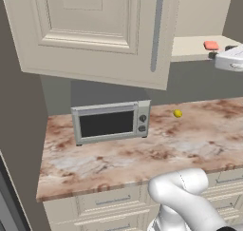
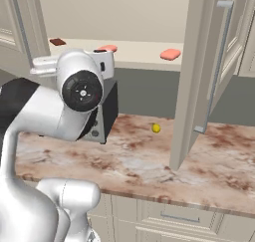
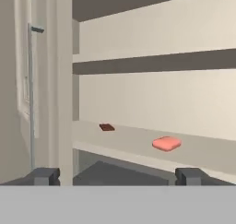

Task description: Pick the bar soap and bar soap from the cabinet and place them on the counter.

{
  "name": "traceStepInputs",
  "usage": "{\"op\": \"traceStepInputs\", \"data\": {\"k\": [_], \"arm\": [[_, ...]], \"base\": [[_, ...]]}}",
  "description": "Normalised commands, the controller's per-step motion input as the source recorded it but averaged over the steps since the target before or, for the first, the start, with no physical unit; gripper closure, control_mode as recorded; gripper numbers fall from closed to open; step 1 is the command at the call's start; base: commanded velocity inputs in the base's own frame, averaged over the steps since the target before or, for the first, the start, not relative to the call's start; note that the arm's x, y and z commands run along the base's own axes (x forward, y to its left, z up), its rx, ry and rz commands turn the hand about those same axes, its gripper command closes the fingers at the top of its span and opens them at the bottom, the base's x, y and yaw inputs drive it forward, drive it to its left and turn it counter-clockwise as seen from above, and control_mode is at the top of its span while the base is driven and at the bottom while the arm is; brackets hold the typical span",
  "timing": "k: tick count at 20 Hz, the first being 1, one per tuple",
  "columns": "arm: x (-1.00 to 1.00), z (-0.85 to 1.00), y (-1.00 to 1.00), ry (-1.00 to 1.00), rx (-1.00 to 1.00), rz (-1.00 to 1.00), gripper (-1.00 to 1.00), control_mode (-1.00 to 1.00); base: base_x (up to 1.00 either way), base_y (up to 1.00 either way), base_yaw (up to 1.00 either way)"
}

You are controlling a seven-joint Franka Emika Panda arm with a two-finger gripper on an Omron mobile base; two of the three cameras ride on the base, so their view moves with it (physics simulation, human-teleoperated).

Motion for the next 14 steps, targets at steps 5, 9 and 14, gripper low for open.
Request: {"op": "traceStepInputs", "data": {"k": [5, 9, 14], "arm": [[0.19, 0.0, -0.01, -0.19, 0.01, 0.12, -1.0, -1.0], [0.27, -0.13, 0.02, -0.08, 0.0, 0.01, -1.0, -1.0], [0.32, -0.02, 0.21, 0.0, 0.05, 0.06, -1.0, -1.0]], "base": [[0.0, 0.0, 0.0], [0.0, 0.0, 0.0], [0.0, 0.0, 0.0]]}}
